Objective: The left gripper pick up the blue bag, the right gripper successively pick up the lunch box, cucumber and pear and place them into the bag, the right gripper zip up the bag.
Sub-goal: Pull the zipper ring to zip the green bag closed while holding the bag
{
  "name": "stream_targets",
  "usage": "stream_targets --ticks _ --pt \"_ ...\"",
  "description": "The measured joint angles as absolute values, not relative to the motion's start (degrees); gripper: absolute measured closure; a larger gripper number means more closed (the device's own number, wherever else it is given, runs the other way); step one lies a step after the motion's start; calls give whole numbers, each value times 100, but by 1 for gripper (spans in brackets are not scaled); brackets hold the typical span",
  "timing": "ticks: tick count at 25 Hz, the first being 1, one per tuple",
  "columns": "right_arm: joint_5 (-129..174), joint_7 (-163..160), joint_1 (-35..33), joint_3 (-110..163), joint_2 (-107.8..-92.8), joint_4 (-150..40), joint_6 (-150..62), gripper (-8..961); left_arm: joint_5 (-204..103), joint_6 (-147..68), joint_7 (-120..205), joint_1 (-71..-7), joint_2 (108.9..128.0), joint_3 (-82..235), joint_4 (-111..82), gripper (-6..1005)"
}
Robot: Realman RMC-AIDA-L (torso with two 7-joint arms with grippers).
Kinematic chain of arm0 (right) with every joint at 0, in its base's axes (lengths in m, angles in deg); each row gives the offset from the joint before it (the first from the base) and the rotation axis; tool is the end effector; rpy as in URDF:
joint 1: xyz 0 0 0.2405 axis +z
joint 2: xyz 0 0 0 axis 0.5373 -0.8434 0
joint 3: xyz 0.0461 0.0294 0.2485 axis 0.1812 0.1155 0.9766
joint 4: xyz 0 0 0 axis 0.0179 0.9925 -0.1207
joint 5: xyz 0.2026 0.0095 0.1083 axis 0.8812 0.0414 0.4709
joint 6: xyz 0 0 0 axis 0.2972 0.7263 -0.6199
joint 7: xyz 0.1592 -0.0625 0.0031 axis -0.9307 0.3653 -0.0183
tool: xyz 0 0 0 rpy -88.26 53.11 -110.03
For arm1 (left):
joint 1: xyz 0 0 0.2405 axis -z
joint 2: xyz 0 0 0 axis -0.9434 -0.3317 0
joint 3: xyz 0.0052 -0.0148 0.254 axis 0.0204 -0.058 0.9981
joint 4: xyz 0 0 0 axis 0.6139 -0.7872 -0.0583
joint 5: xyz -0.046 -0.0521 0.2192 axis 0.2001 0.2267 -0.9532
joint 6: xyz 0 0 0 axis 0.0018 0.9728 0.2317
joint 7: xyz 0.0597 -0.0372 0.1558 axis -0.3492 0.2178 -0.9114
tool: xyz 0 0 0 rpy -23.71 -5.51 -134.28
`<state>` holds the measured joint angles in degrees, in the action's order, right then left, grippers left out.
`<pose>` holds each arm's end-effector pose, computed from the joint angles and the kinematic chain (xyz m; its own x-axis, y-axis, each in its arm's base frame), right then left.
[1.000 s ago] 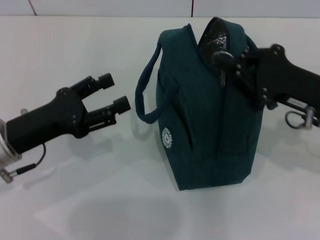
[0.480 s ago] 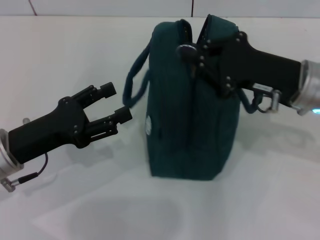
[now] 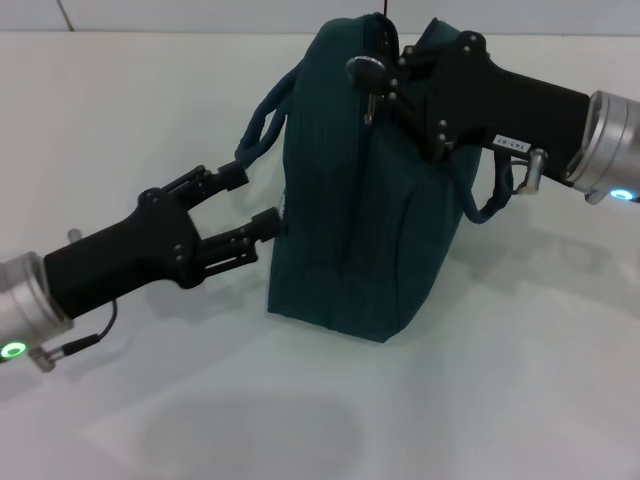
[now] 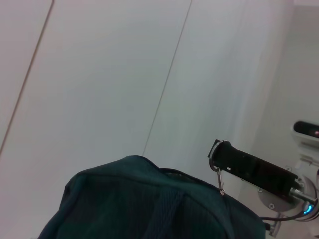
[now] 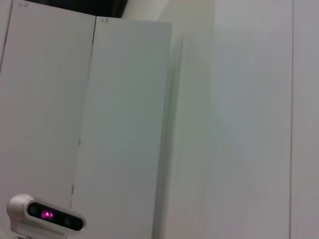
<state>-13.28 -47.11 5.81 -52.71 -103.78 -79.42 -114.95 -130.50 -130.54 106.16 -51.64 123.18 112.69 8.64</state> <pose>0.1259 0.3862 -0.0560 0.6352 0.1854 -0.7497 -0.0905 -0.9462 -0.3106 -0.2811 0.2879 -0.0217 0.5251 0.2294 0.8196 0.5370 -0.8364 -0.1100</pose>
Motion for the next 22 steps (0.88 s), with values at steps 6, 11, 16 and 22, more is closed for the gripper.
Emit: stream_targets --ticks 6,11,16,22 --pt "-1322 -4668 582 -5280 -10378 -7942 -11420 936 -13033 -12856 10445 -4846 12337 11268 601 141" --pt "-1276 -4641 592 -5285 -10378 -7942 -11406 936 -13074 -12806 10320 -4642 12339 11331 436 148" --pt "-1275 -4638 595 -5291 -10378 -7945 -11404 936 -13059 -12614 10335 -4511 12351 11346 378 155" --pt "-1264 -4651 561 -5295 -10378 -7949 -11437 936 -12986 -12507 10348 -4490 12353 11339 341 164"
